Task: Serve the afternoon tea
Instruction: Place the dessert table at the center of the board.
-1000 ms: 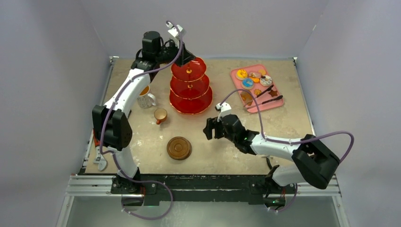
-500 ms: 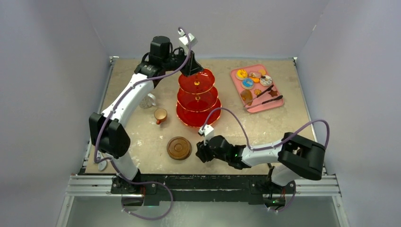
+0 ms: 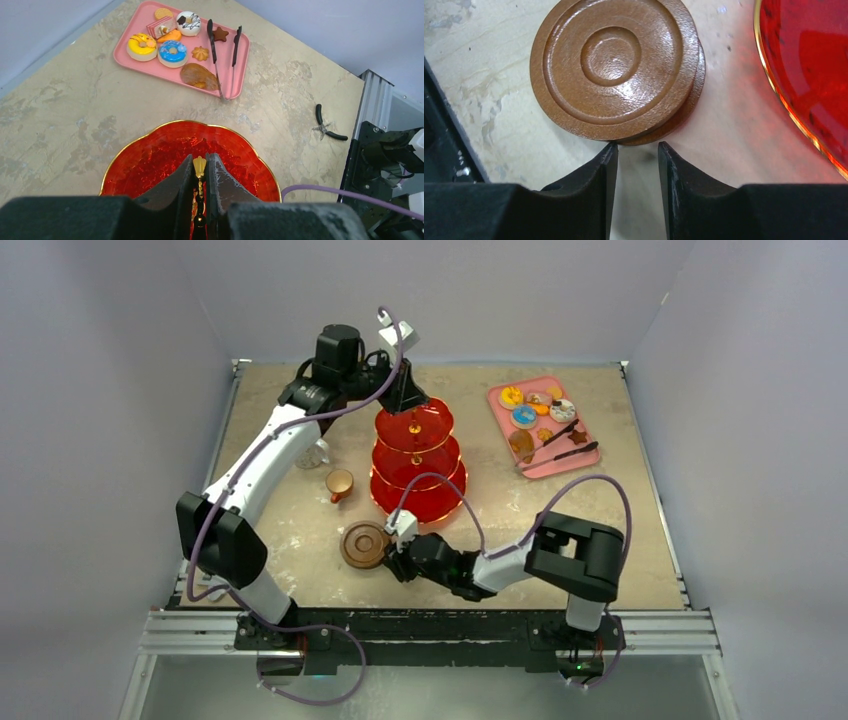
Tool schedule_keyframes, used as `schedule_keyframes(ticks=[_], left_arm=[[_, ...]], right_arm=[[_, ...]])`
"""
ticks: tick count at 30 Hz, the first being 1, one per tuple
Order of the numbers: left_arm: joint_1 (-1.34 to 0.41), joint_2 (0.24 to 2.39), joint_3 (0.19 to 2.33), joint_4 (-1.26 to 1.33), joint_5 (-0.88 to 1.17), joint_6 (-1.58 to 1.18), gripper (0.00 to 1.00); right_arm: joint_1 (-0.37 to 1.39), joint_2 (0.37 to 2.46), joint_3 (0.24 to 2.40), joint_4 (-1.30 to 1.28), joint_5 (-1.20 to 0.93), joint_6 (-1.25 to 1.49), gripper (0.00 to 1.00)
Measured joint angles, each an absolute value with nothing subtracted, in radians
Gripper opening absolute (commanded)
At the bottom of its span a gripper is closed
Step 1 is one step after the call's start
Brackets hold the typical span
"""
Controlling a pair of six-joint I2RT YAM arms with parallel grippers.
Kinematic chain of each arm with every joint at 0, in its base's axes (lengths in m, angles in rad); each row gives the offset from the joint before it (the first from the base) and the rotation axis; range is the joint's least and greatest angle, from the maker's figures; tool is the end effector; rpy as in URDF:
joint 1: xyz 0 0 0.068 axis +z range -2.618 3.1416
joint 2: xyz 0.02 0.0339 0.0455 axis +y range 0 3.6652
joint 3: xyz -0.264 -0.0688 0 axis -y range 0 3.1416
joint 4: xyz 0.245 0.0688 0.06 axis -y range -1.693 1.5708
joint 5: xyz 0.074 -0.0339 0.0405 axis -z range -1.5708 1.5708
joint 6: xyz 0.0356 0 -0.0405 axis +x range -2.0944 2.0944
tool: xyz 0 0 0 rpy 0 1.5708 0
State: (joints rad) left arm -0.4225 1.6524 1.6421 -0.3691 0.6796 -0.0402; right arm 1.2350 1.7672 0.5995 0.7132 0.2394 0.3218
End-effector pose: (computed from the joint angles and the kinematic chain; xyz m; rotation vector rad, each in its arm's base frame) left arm 0.3389 -0.1769 0.3964 0.8200 1.8053 -0.9632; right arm 0.1135 0.2997 0.1229 -0.7793 1.9418 0.7360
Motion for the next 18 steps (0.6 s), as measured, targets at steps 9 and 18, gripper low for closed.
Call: schedule_keyframes(ticks=[9, 18], left_arm=[[-0.423, 1.629, 1.623, -0.380, 0.668, -0.040, 0.00], [-0.423, 1.621, 1.615, -0.381, 0.656, -0.040, 0.00]], right_arm=[[1.237, 1.936, 0.815, 0.701, 0.231, 0.165, 0.39], [1.227, 1.874, 0.819, 0.643, 0.226, 0.129, 0.22]])
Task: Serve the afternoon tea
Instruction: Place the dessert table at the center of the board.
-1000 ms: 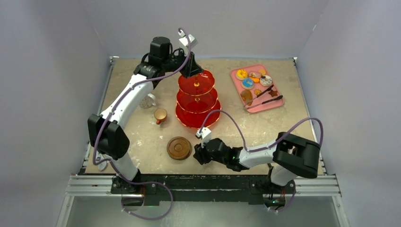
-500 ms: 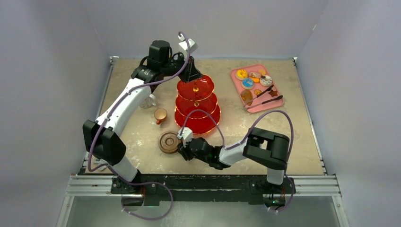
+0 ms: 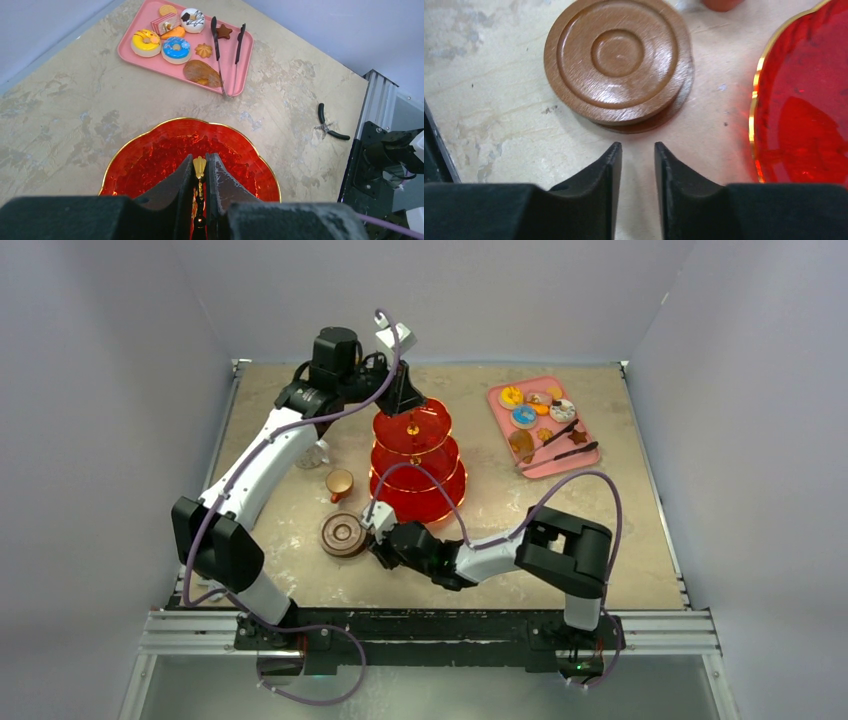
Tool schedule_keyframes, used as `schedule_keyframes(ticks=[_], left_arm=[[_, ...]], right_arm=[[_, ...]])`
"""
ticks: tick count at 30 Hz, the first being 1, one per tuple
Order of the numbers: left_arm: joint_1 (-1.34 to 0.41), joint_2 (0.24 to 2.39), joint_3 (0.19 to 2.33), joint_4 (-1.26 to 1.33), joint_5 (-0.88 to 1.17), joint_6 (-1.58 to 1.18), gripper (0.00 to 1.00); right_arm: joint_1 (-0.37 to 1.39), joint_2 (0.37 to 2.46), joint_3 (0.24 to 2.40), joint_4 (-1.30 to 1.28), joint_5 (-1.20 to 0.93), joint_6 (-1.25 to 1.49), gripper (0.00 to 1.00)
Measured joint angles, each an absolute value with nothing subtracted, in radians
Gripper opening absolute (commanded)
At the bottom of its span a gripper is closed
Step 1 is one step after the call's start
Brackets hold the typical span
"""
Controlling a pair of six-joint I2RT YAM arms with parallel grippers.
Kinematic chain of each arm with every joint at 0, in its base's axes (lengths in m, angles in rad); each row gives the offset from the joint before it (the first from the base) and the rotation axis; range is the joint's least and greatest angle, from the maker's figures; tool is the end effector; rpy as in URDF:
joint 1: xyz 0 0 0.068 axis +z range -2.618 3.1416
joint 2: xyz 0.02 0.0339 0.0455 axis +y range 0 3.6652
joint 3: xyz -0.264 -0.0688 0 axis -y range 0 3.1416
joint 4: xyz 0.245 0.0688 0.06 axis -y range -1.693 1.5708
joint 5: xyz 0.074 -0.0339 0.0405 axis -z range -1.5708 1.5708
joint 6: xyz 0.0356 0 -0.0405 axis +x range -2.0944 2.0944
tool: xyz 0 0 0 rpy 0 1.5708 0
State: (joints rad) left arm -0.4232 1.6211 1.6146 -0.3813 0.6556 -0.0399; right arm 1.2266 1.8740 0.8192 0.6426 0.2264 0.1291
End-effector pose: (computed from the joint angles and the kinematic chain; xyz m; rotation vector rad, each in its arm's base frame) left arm 0.3314 -0.1731 0.3969 0.8050 1.8210 -0.9417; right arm 0.1329 0.3470 0.1384 -0.9282 1.8071 0.6517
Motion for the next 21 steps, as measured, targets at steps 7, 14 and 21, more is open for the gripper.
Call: schedule_keyframes(ticks=[7, 14, 21], left_arm=[[-0.423, 1.616, 1.609, -0.379, 0.650, -0.042, 0.00], [-0.423, 1.612, 1.609, -0.386, 0.652, -0.041, 0.00], [-0.423, 1.578, 1.605, -0.445, 0.648, 0.014, 0.00]], right_arm=[[1.197, 1.842, 0.812, 0.642, 0.268, 0.133, 0.01], [1.196, 1.515, 0.670, 0.530, 0.334, 0.188, 0.32], [1.095, 1.131, 0.599, 0.383, 0.411, 0.310, 0.36]])
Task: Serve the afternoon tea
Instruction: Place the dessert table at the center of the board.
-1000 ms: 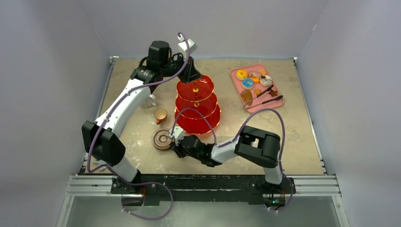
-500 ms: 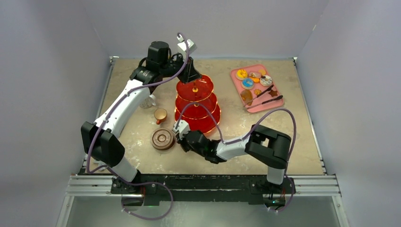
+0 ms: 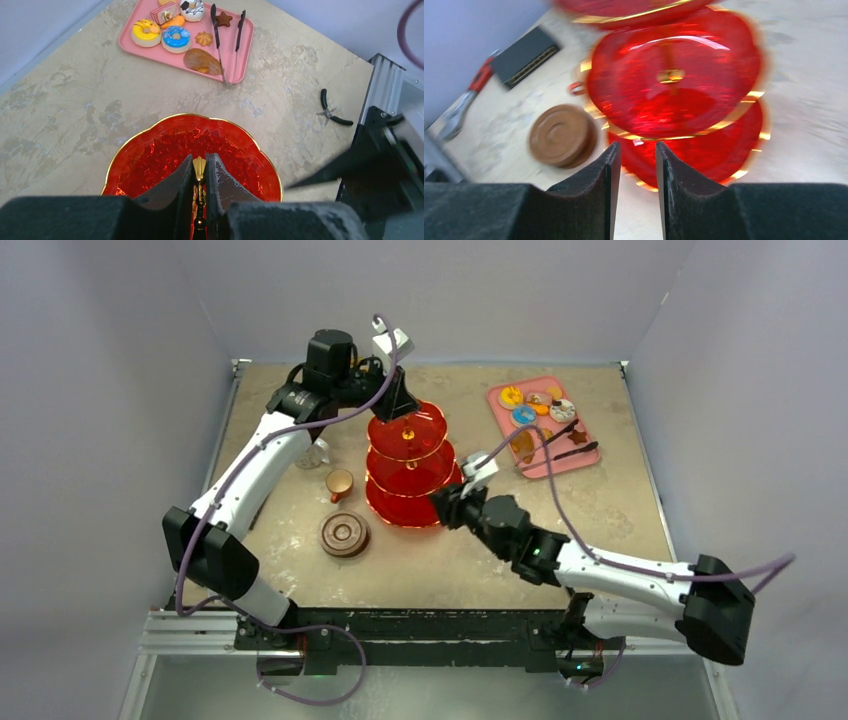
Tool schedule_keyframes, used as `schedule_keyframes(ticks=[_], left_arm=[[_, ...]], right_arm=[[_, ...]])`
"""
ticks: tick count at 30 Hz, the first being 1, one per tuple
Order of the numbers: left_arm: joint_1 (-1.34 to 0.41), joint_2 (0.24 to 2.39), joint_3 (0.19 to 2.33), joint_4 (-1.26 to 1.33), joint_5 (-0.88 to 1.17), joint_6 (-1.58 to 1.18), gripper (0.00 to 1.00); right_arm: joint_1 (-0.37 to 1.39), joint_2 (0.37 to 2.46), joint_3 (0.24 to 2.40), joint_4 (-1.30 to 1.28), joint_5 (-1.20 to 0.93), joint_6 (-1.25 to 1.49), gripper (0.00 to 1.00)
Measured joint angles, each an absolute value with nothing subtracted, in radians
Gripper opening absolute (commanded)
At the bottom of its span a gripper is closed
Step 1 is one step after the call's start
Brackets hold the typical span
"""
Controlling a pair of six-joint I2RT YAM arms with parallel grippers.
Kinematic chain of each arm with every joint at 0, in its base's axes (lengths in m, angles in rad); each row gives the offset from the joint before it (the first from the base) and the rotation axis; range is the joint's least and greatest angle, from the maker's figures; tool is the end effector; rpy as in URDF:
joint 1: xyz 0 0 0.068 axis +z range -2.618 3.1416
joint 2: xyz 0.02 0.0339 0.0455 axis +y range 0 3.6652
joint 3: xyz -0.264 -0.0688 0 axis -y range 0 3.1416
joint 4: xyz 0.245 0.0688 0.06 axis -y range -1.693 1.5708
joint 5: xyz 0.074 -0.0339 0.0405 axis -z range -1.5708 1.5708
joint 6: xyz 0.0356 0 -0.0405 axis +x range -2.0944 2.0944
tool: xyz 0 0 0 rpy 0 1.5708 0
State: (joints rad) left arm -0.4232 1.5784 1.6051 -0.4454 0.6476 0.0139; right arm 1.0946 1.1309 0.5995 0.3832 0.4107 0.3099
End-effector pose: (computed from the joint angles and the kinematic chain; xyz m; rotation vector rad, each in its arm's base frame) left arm 0.3184 -0.1670 0.4024 0.8440 1.8250 -0.9049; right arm 0.1294 0.2198 0.2642 -0.3741 1.7153 0.6871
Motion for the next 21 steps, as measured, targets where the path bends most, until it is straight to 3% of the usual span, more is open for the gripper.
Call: schedule_keyframes(ticks=[4, 9, 17, 19, 21], left_arm=[[-0.423, 1.549, 1.594, -0.486, 0.645, 0.047, 0.00], [-0.423, 1.538, 1.589, -0.506, 0.649, 0.050, 0.00], [-0.435, 1.507, 1.529, -0.450, 0.669, 0.036, 0.00], [-0.447, 1.507, 1.525, -0.437, 0.669, 0.035, 0.05], [-0.459, 1.507, 1.525, -0.434, 0.668, 0.035, 0.21]], right_arm=[[0.908, 1.062, 0.573, 0.311, 0.410, 0.353, 0.37], [0.723, 1.123, 0.622, 0.255, 0.395, 0.358, 0.38], [0.479, 1.550, 1.033, 0.249, 0.343, 0.316, 0.33], [0.446, 1.681, 1.161, 0.246, 0.335, 0.291, 0.32], [0.415, 1.805, 1.282, 0.239, 0.319, 0.266, 0.32]])
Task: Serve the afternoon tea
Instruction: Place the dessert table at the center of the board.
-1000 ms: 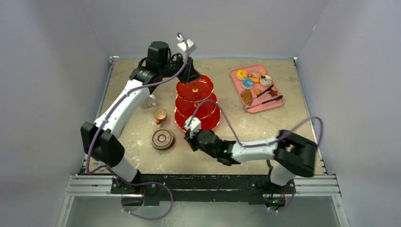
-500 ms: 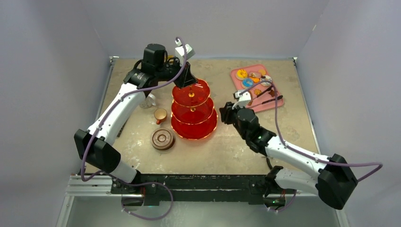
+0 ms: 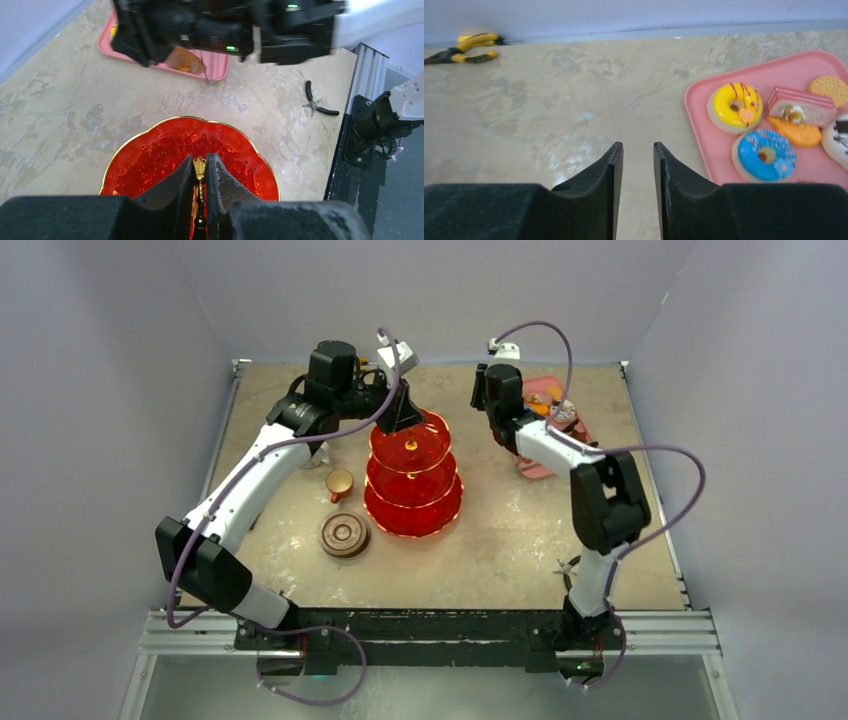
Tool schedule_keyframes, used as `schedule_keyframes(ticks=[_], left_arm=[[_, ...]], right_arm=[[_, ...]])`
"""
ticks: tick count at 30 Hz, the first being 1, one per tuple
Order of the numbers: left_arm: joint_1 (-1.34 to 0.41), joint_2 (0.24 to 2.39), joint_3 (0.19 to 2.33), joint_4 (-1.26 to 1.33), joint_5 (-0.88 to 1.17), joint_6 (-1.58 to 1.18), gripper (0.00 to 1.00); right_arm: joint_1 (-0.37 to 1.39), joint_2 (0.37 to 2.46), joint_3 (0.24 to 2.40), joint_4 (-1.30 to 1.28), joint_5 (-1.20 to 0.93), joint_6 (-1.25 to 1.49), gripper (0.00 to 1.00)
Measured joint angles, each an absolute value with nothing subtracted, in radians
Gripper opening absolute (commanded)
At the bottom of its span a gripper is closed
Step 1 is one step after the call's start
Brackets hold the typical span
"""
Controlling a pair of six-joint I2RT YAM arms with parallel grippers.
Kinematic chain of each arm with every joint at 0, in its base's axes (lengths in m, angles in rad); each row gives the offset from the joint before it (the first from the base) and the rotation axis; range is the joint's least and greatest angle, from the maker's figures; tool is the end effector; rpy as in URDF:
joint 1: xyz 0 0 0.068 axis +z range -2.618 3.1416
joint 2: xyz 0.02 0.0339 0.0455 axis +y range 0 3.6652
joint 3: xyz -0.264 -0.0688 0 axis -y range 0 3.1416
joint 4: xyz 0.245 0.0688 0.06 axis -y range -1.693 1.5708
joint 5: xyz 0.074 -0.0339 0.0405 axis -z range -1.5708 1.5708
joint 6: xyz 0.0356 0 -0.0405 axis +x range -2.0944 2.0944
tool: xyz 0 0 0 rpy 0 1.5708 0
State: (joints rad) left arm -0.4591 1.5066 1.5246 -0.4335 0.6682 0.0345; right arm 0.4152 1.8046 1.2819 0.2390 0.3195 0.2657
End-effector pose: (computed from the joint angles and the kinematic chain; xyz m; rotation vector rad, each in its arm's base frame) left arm 0.2952 -0.1705 0.4002 0.9089 1.7923 -0.9343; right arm 0.3951 0.1620 0.2698 0.0839 1.8417 0.1804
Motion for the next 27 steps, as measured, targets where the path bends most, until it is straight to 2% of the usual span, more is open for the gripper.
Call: schedule_keyframes(ticks=[2, 5, 7, 8, 9, 15, 23, 27], left_arm=[[-0.468, 1.507, 1.525, -0.433, 0.668, 0.036, 0.36], [-0.477, 1.506, 1.525, -0.424, 0.669, 0.028, 0.53], [-0.479, 1.505, 1.525, -0.426, 0.669, 0.028, 0.75], [-0.479, 1.504, 1.525, -0.427, 0.668, 0.030, 0.82], [-0.479, 1.502, 1.525, -0.427, 0.666, 0.028, 0.85], [-0.479, 1.478, 1.542, -0.436, 0.642, 0.004, 0.94], [-0.471, 1.456, 1.698, -0.496, 0.515, -0.016, 0.98], [-0.449, 1.438, 1.743, -0.522, 0.477, -0.017, 0.99]], right_arm=[[0.390, 1.904, 1.369, 0.231, 0.303, 0.244, 0.32], [0.357, 2.021, 1.461, 0.211, 0.281, 0.222, 0.32], [0.340, 2.078, 1.494, 0.195, 0.266, 0.215, 0.32], [0.333, 2.101, 1.504, 0.187, 0.261, 0.212, 0.31], [0.328, 2.121, 1.510, 0.179, 0.254, 0.209, 0.31], [0.314, 2.188, 1.523, 0.160, 0.239, 0.200, 0.31], [0.306, 2.239, 1.578, 0.149, 0.240, 0.185, 0.32], [0.300, 2.239, 1.578, 0.148, 0.241, 0.181, 0.44]])
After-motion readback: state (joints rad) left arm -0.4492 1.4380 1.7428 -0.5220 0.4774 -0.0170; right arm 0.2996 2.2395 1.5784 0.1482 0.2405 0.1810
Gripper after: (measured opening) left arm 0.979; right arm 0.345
